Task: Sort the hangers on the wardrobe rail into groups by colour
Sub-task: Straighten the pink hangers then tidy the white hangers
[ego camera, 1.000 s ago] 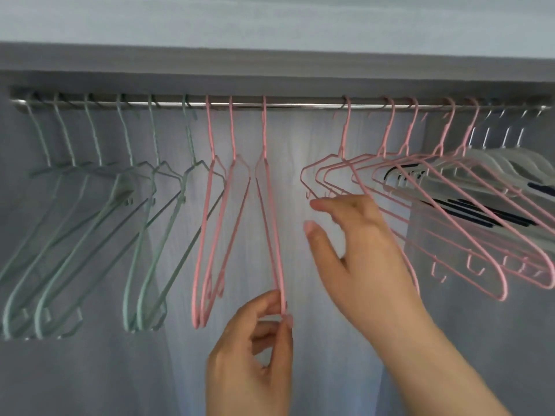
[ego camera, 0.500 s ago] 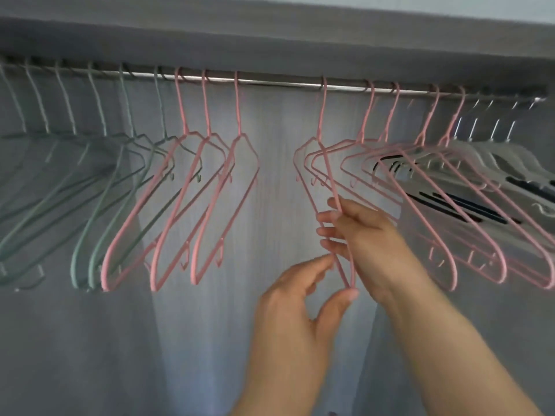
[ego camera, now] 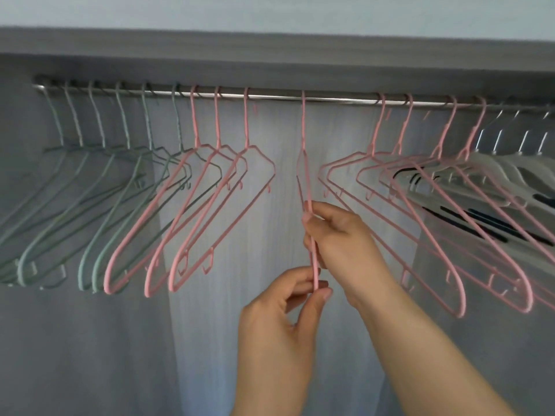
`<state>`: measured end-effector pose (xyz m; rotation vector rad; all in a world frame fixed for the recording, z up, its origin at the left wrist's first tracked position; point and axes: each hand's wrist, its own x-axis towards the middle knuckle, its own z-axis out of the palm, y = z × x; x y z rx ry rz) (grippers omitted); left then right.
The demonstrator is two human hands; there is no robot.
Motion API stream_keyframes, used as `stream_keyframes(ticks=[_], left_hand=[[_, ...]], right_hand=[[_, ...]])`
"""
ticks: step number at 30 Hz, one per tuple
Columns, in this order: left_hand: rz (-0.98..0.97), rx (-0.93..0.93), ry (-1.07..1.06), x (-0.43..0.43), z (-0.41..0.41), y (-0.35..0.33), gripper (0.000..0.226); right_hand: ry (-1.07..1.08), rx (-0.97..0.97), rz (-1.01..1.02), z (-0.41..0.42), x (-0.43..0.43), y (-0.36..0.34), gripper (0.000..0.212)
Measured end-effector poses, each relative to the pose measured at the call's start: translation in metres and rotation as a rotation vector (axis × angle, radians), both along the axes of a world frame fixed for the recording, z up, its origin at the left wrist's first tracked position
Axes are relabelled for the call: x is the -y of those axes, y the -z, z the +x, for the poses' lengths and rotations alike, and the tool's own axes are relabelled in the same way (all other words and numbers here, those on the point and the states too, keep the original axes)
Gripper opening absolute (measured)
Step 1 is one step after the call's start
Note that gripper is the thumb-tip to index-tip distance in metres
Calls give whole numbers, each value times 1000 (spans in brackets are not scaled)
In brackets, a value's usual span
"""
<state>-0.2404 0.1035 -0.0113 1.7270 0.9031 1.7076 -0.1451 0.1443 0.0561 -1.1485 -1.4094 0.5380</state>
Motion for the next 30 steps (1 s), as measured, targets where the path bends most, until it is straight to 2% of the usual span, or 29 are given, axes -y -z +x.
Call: stream_keyframes(ticks=[11, 23, 30], left_hand=[[0, -36, -125, 0, -17, 9, 23], [-24, -53, -168, 2, -22, 14, 24], [-50, -27, -183, 1, -26, 13, 23]], right_hand=[[-104, -12, -41, -19, -8, 12, 15], [-165, 24, -168, -17, -2, 14, 34], [-171, 17, -182, -25, -6, 11, 36]])
